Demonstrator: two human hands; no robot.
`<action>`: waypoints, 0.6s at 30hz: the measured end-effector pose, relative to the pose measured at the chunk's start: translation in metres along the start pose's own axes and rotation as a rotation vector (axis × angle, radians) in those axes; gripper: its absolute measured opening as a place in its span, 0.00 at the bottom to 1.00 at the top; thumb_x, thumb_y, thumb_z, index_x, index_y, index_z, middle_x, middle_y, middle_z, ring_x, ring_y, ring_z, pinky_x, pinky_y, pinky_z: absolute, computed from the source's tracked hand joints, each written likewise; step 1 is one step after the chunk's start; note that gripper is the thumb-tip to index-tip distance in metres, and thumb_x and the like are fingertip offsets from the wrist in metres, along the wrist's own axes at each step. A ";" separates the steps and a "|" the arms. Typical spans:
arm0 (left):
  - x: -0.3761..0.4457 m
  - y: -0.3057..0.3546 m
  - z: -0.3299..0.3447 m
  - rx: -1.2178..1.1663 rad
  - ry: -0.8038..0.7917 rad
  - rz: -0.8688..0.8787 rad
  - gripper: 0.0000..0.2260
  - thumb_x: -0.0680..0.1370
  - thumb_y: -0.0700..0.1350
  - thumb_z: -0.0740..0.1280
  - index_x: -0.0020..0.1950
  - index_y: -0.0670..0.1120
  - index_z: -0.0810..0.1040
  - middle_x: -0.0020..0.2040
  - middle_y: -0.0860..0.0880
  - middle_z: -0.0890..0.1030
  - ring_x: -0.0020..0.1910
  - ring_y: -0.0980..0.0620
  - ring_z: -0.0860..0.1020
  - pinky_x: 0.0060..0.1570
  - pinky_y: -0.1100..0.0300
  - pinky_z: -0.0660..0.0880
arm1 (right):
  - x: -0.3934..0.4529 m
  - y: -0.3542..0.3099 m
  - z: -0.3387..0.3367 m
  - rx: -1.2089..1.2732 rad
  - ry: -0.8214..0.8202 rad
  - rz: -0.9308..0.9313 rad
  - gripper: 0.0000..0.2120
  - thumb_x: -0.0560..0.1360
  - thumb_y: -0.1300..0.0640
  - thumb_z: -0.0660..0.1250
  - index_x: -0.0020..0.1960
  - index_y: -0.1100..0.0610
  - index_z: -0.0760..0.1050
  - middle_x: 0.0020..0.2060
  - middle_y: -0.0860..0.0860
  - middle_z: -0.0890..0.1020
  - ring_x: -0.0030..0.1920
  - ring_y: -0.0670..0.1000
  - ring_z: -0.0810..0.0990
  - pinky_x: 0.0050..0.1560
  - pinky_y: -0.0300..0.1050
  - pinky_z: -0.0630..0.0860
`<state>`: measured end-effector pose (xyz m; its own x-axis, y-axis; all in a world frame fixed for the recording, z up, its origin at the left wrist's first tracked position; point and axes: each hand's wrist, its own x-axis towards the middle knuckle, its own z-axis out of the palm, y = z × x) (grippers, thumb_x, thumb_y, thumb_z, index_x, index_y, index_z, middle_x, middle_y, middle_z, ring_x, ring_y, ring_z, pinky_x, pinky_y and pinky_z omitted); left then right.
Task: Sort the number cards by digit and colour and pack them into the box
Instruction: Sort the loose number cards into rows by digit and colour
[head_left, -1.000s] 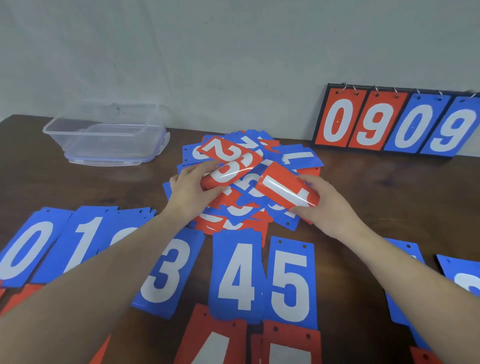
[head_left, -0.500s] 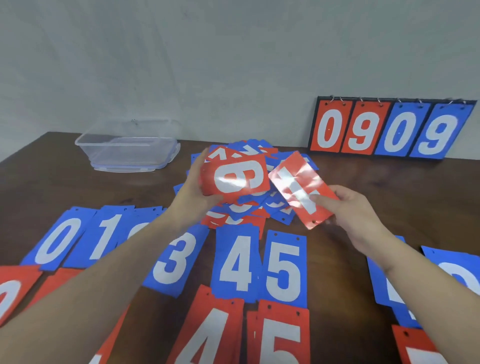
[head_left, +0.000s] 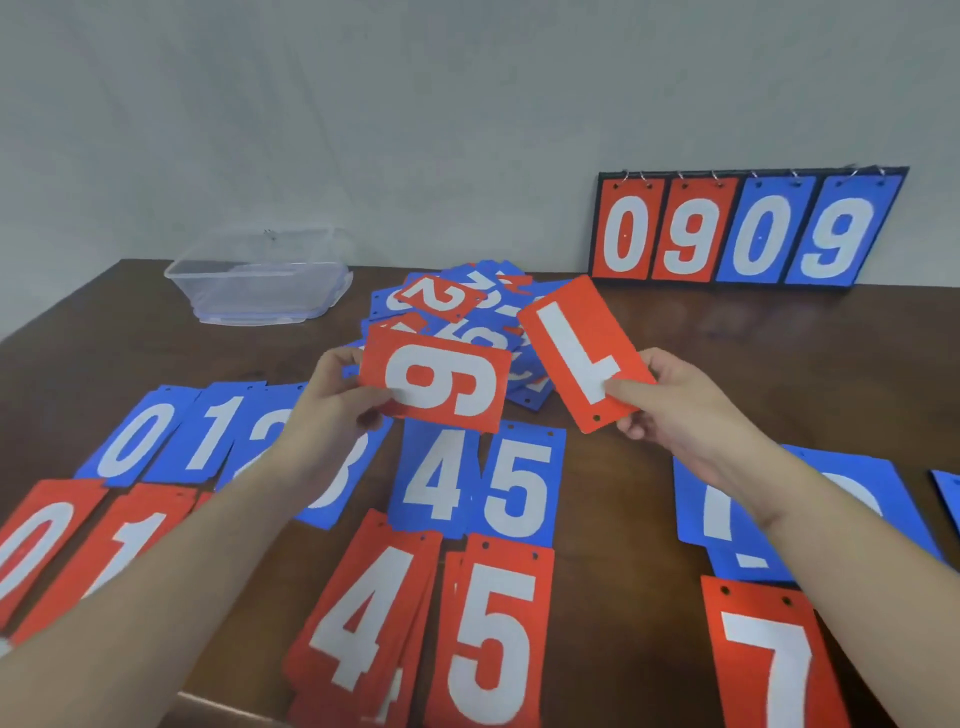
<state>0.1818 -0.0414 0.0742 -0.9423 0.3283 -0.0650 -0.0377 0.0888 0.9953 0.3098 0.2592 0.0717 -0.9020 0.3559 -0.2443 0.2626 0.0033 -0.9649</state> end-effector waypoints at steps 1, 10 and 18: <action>-0.006 0.001 0.000 -0.004 0.028 -0.005 0.10 0.79 0.34 0.66 0.58 0.45 0.72 0.44 0.49 0.85 0.39 0.51 0.80 0.40 0.58 0.72 | -0.002 0.001 -0.002 0.028 0.001 0.000 0.03 0.79 0.59 0.69 0.52 0.57 0.76 0.36 0.56 0.80 0.31 0.49 0.73 0.34 0.41 0.72; -0.063 0.003 -0.031 -0.145 0.284 -0.095 0.07 0.79 0.38 0.64 0.53 0.49 0.77 0.45 0.48 0.83 0.42 0.51 0.81 0.47 0.54 0.74 | -0.010 0.000 0.007 0.063 -0.115 0.029 0.13 0.82 0.46 0.64 0.61 0.51 0.78 0.32 0.51 0.78 0.30 0.47 0.75 0.30 0.40 0.71; -0.135 0.001 -0.087 -0.206 0.543 -0.140 0.11 0.81 0.37 0.61 0.58 0.51 0.76 0.54 0.46 0.85 0.50 0.45 0.86 0.52 0.45 0.81 | -0.001 -0.007 0.081 -0.152 -0.393 -0.009 0.09 0.80 0.57 0.68 0.59 0.48 0.77 0.35 0.52 0.82 0.29 0.46 0.75 0.35 0.42 0.72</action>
<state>0.2799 -0.1673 0.0897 -0.9570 -0.2057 -0.2047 -0.1862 -0.1058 0.9768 0.2813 0.1829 0.0711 -0.9589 -0.0285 -0.2824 0.2749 0.1536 -0.9491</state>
